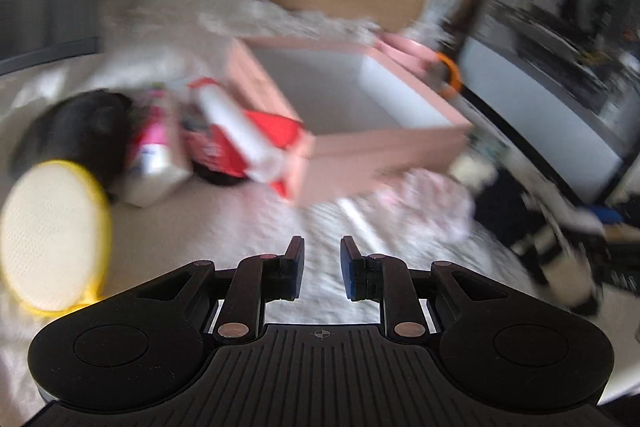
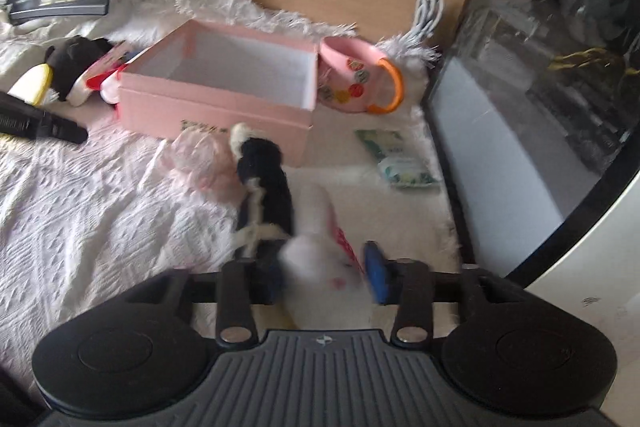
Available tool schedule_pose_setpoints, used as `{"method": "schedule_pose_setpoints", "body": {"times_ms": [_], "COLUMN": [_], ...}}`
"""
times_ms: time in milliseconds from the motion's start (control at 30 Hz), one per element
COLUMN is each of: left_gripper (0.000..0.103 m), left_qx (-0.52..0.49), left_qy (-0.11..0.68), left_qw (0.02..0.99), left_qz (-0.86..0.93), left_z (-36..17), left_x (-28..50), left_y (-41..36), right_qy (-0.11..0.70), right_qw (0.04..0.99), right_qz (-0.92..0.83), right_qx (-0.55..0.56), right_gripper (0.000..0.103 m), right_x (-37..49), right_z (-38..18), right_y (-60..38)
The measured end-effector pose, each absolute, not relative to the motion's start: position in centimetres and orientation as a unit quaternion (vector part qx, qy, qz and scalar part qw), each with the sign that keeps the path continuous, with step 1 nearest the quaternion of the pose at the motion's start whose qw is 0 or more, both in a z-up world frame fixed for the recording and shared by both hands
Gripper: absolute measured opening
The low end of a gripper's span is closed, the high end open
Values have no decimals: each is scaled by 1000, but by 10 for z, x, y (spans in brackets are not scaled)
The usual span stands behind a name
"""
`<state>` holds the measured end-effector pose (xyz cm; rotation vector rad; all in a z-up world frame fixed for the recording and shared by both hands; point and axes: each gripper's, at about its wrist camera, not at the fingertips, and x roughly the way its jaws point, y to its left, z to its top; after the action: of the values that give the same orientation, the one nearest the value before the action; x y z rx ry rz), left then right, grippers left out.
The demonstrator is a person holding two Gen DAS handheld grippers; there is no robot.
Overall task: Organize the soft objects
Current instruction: 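Lift the bunny plush with the right gripper while the left gripper approaches the yellow round brush, then grasp the yellow round brush with the left gripper while the right gripper holds the bunny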
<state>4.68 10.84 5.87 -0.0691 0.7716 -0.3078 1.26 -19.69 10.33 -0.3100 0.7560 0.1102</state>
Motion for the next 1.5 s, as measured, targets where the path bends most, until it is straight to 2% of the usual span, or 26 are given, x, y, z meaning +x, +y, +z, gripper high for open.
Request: {"method": "schedule_pose_setpoints", "body": {"times_ms": [67,267,433,533,733,933,1067,1267,1500], "left_gripper": [22,21,21,21,21,22,22,23,27], "left_qx": [-37,-113,-231,-252,-311,-303,-258,-137,-97], "left_qy": [351,291,353,379,398,406,412,428,436], "left_qw": [930,949,907,890,855,846,857,881,883], "left_qz": [-103,51,3,-32,-116,-167,-171,-149,-143], "left_z": [66,85,55,38,6,4,14,25,34], "left_x": [46,66,103,110,97,70,56,47,46], "left_y": [128,249,345,367,359,316,281,231,221], "right_qy": [373,376,389,387,409,412,413,415,413], "right_qw": [913,907,898,897,892,890,887,886,888], "right_qz": [66,97,117,122,126,135,144,149,139], "right_qx": [-148,-162,-168,-173,-144,-141,-146,-143,-147], "right_gripper": [76,77,77,77,79,80,81,86,87], "right_x": [12,14,17,17,28,32,35,36,35], "right_z": [101,92,85,85,84,79,74,66,58], "right_y": [-197,-183,-172,-170,-176,-173,-167,-161,-158]}}
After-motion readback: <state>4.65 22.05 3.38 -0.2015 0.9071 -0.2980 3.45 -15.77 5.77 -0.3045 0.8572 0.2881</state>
